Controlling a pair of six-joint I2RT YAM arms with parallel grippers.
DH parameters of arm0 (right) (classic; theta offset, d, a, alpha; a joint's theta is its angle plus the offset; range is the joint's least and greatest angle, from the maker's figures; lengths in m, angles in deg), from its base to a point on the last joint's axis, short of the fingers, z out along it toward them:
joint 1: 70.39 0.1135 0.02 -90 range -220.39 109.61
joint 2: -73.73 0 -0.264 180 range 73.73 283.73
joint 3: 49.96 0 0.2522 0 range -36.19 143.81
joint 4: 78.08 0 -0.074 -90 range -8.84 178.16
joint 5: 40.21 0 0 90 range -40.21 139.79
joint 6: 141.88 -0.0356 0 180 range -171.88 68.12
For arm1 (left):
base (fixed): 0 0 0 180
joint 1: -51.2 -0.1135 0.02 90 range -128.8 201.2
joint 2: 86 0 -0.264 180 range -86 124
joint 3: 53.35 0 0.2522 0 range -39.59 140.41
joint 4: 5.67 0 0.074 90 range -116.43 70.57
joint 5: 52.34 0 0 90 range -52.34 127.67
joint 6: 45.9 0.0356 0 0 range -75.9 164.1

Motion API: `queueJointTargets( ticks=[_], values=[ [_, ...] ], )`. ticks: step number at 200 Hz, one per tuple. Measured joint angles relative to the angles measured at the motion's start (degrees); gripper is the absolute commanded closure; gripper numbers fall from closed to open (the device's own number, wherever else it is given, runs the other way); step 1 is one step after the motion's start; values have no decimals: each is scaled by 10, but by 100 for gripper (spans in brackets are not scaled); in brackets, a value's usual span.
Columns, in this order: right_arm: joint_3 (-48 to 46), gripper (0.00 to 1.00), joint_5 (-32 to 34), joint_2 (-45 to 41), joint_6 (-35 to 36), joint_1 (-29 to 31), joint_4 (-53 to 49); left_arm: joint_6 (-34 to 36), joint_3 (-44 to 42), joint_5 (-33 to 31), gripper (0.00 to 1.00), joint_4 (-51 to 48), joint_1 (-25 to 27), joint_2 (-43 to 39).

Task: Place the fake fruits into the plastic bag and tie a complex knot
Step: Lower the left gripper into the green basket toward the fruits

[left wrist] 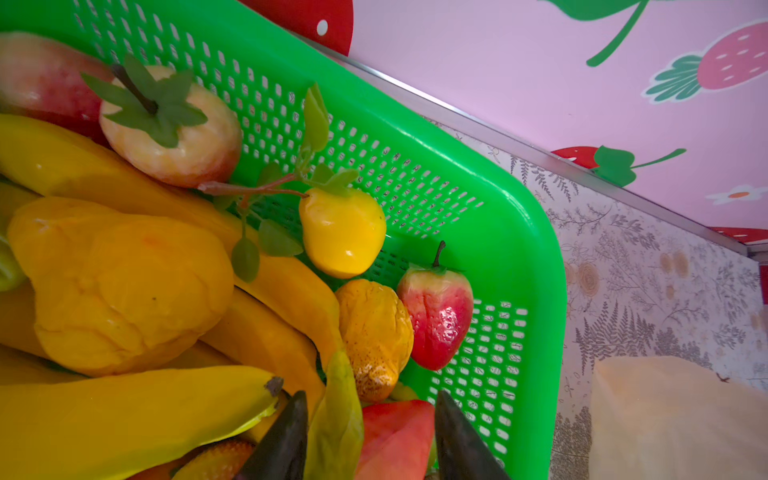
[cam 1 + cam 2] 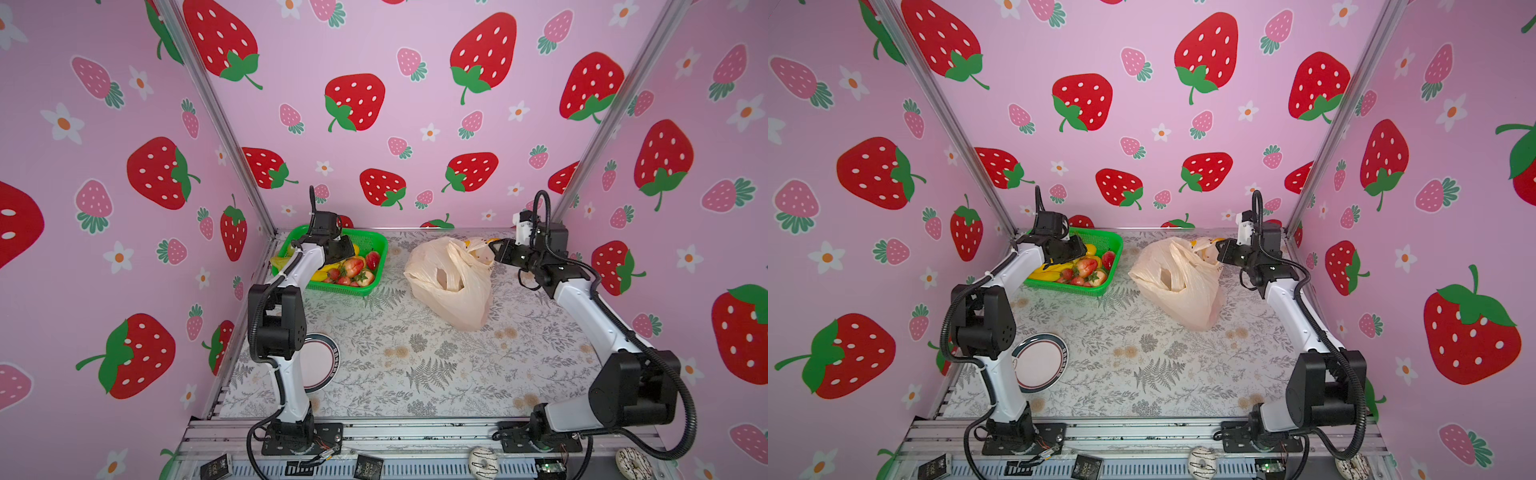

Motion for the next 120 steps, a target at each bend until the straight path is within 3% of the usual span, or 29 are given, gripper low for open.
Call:
queueJointTargets(
  ticks=[69,120],
  values=[
    [-5,93,-4,2,0,0,0,23,7,-20,48,-16,-1,-13],
    [-6,93,-5,2,0,0,0,29,97,-38,43,-28,-19,17]
  ],
)
